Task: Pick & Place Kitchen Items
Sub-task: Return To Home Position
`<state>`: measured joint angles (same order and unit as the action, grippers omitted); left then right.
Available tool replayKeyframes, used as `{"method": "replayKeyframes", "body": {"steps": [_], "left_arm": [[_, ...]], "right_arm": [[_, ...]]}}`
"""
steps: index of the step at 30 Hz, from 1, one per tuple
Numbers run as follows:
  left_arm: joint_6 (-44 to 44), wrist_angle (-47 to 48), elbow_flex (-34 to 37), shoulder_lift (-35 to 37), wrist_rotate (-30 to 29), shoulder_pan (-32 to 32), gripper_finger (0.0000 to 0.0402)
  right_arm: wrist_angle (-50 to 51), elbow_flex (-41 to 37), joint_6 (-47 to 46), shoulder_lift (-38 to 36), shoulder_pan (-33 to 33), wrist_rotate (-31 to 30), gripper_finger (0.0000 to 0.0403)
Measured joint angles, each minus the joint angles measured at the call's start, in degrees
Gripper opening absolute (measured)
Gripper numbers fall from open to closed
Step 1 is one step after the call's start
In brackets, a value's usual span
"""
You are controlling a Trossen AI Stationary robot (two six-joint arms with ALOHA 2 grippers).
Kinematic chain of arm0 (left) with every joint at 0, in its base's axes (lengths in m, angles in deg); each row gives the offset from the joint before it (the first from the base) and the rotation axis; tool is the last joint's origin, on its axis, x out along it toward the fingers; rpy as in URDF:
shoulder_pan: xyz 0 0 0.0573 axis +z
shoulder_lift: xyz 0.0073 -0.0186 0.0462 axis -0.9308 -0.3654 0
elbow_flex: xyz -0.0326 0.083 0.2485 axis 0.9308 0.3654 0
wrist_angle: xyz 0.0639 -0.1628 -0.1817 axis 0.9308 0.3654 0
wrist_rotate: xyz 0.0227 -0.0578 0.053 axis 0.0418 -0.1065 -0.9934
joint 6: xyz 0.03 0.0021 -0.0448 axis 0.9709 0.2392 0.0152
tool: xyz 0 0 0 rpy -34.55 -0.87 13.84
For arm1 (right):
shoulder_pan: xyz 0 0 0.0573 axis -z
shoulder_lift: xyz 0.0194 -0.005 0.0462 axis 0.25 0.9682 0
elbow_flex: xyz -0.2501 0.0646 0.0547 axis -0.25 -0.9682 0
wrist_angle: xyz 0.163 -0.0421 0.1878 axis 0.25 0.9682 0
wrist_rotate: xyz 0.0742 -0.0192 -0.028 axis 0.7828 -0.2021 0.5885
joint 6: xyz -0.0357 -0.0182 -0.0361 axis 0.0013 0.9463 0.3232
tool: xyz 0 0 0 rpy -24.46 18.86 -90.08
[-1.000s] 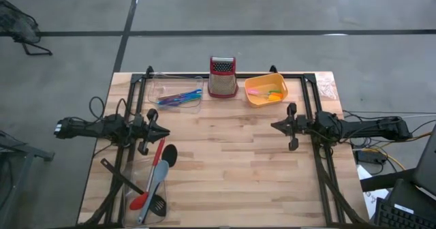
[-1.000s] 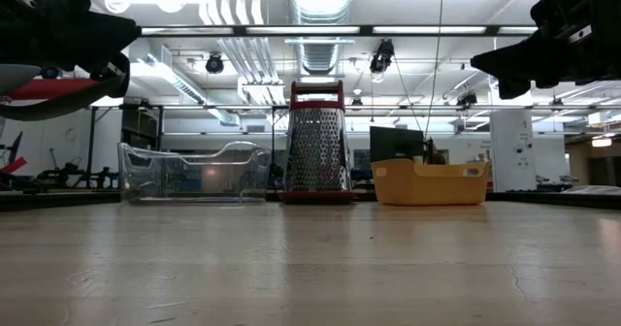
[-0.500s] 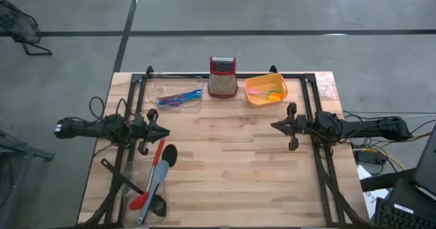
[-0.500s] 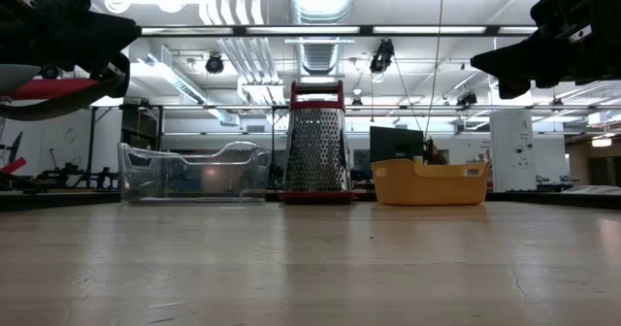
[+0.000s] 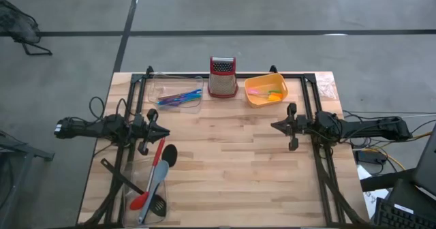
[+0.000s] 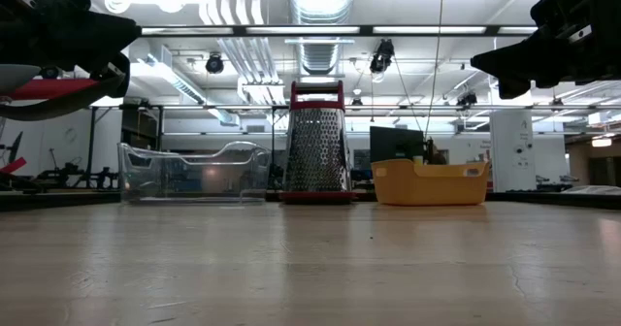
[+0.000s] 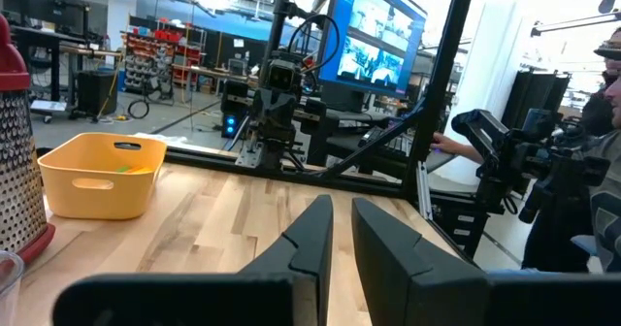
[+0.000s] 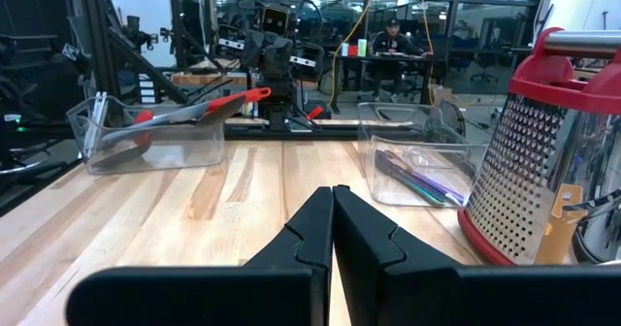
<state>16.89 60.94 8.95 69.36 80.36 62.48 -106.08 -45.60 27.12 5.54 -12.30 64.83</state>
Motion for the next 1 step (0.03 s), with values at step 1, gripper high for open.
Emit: {"method": "replayKeyframes", "body": {"steps": [1], "left_arm": [[0.0,0.0,0.0,0.0,0.0,0.0,0.0051]], "right_arm": [[0.0,0.0,0.0,0.0,0.0,0.0,0.0009]]}}
